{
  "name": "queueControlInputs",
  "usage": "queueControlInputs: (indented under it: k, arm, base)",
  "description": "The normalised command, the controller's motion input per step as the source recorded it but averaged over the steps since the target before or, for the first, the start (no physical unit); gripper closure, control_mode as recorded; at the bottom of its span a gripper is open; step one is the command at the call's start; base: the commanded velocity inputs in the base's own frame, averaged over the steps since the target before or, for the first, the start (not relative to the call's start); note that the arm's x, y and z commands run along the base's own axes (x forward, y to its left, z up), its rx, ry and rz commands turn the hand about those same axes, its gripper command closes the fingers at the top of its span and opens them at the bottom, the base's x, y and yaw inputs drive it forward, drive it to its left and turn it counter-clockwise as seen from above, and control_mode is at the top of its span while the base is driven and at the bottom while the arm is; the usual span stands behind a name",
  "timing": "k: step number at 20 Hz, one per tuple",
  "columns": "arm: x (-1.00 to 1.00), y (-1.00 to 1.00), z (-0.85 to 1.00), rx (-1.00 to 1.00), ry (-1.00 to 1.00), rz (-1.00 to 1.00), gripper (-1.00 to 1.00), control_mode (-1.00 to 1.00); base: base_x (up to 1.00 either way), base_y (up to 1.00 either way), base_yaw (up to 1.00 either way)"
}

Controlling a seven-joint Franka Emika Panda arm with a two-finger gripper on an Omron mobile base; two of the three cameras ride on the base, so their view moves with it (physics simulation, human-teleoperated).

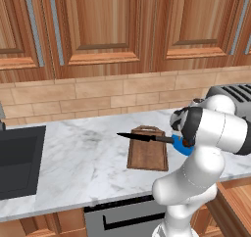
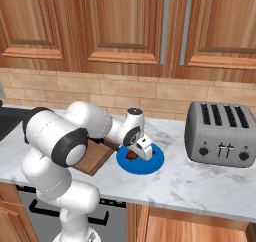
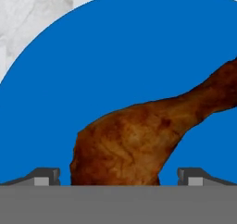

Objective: Pick up the knife from the drawer and place it on the cutting board. Then place the meat from the plate to the cutting board.

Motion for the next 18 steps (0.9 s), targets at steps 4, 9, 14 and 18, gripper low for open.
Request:
queueControlInputs:
  k: [4,9,14,18]
  arm:
    - [0.0,0.0,-0.14,0.0,0.0,0.0,1.0,-1.0]
    - [0.0,0.0,-0.1,0.03,0.0,0.0,1.0,-1.0]
    - [0.0,0.0,0.0,0.04,-0.01,0.0,1.0,-1.0]
    - [-0.14,0.0,0.09,0.01,-0.02,-0.01,1.0,-1.0]
  base:
    - [0.0,0.0,0.0]
    - [0.0,0.0,0.0]
    - [0.0,0.0,0.0]
    - [0.0,0.0,0.0]
